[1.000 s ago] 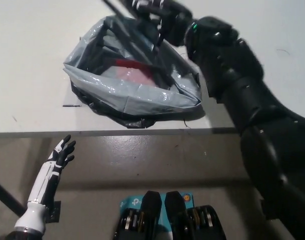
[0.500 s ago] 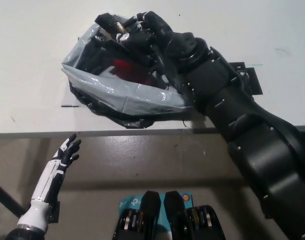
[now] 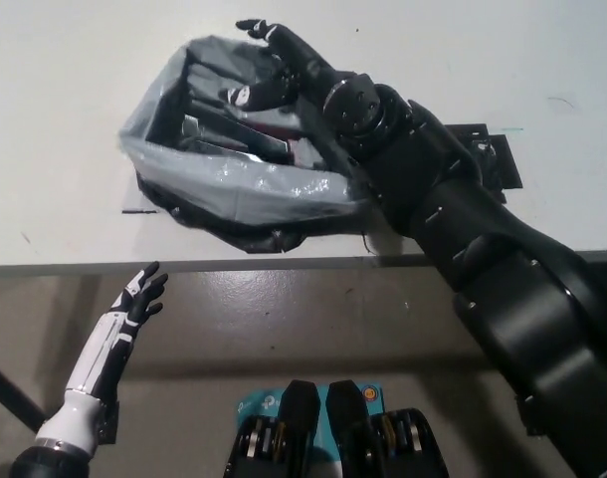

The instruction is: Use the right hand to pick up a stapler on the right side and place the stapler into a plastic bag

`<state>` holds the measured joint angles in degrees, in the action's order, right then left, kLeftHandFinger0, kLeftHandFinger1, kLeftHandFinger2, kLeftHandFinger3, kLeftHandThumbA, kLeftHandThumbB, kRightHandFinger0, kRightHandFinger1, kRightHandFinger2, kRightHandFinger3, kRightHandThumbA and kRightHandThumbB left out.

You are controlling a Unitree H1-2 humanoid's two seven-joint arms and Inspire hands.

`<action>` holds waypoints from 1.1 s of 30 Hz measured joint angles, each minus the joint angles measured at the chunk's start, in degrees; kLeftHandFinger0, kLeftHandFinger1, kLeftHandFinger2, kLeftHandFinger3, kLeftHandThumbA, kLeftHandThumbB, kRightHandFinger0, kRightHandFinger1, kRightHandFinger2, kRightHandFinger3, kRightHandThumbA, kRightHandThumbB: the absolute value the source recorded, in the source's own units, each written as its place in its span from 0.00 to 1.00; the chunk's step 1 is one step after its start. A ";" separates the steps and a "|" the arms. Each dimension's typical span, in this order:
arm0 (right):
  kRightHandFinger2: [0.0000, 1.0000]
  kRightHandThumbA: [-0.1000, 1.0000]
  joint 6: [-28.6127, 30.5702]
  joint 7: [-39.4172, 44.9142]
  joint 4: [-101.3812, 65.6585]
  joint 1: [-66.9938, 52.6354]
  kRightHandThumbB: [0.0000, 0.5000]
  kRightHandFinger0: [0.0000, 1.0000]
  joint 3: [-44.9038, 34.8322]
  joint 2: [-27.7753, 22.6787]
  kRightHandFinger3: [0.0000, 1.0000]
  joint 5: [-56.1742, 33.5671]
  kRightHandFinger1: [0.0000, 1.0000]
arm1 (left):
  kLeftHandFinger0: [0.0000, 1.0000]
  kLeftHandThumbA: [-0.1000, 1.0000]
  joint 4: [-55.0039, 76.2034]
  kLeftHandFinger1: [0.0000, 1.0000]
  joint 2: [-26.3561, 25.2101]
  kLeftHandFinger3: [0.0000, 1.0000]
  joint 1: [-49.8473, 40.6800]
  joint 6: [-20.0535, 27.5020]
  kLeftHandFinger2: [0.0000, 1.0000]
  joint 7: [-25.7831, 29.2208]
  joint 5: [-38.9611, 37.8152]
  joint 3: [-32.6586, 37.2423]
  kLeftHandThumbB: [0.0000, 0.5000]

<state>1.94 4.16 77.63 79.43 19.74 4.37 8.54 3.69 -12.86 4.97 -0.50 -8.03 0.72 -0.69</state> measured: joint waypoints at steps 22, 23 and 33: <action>1.00 0.88 0.26 4.82 -23.92 -5.80 0.87 1.00 -5.17 -8.22 1.00 0.93 1.00 | 1.00 1.00 -0.71 1.00 0.13 1.00 0.20 -0.19 1.00 -0.03 0.02 -0.01 0.05; 1.00 0.88 -0.01 4.88 -25.74 -6.86 0.87 1.00 -5.58 -8.52 1.00 0.85 1.00 | 1.00 1.00 -0.84 1.00 0.16 1.00 0.21 -0.20 1.00 -0.03 0.02 -0.01 0.05; 1.00 0.92 -2.32 5.12 -44.31 -22.40 0.71 1.00 -9.58 -11.59 1.00 -0.89 1.00 | 1.00 1.00 -2.71 1.00 0.30 1.00 0.35 -0.27 1.00 -0.01 0.03 -0.04 0.07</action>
<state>-0.38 9.28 33.32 57.02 10.16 -7.22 7.65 0.98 -12.56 5.32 -0.77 -8.04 0.75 -0.73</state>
